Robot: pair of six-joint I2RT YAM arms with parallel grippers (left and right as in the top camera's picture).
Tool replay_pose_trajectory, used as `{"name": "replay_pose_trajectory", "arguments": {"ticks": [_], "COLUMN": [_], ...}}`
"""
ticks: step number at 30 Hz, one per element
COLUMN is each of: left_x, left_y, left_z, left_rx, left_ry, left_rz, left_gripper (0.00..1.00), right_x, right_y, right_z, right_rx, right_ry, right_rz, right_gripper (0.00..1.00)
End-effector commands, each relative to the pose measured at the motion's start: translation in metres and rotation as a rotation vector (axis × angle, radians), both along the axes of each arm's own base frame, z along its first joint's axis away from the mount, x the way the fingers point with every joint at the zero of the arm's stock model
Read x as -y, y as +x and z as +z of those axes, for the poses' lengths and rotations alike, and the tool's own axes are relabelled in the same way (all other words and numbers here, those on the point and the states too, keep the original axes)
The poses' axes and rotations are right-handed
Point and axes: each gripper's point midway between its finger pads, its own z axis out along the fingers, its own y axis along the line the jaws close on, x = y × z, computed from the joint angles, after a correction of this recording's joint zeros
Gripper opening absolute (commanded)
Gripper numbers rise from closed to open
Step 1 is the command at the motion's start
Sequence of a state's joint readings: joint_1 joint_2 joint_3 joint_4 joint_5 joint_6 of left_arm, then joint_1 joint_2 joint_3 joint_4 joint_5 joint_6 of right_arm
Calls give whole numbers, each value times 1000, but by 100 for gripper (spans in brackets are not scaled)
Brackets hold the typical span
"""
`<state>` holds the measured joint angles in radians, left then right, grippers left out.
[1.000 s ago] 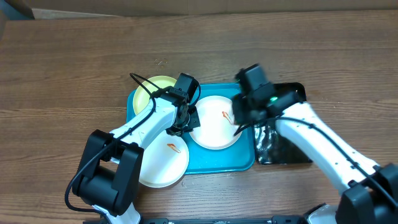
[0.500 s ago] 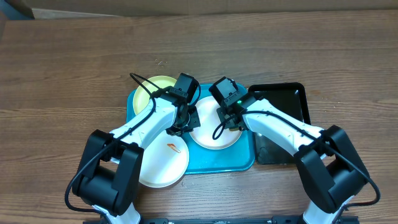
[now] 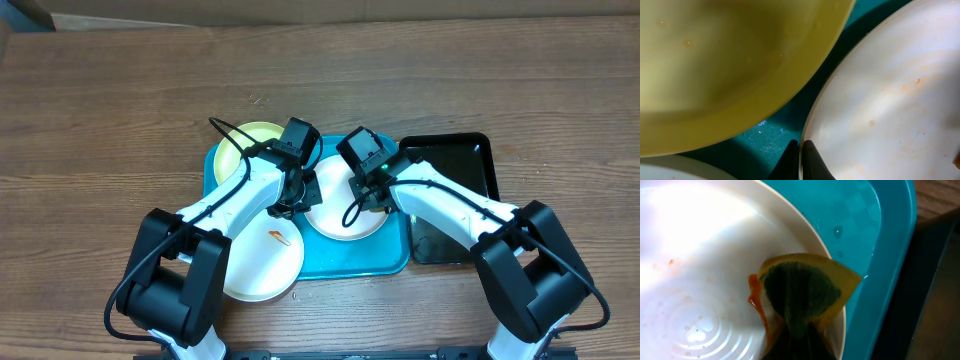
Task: Clean dirty plates on tray and stack at the side
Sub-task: 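Rub the sponge over the right white plate with the right gripper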
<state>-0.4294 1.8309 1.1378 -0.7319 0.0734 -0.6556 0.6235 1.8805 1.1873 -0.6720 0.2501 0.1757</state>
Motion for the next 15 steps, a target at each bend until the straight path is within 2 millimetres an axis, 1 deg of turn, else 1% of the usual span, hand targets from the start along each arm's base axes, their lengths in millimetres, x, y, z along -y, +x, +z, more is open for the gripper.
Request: {"name": "replay_pose_trajectory", "arguments": {"ticks": [1,3,8,13,15], "left_x": [-10,-9,-9,-7,-7], "left_y": [2,1,1,2,1], "left_z": [-4,-4,-4,-4,-4], "left_rx": [2,-1,2,4,4], "left_ry": [39,32,33,26,26], "left_rz": [29,27,-6,-14,-15], "left_gripper": [4,4,4,4,4], "right_x": [1,-3,-24,-30,-41], "right_y": [-9,-12,-22,-25,-30], "right_z": [-8,-12,-17,-16,-15], "right_rx": [-24,-38,-93,-109,-134], "right_ry": [8,35,154,178,218], "right_rz": [2,10,49,91,179], "right_gripper": [4,4,4,4,4]}}
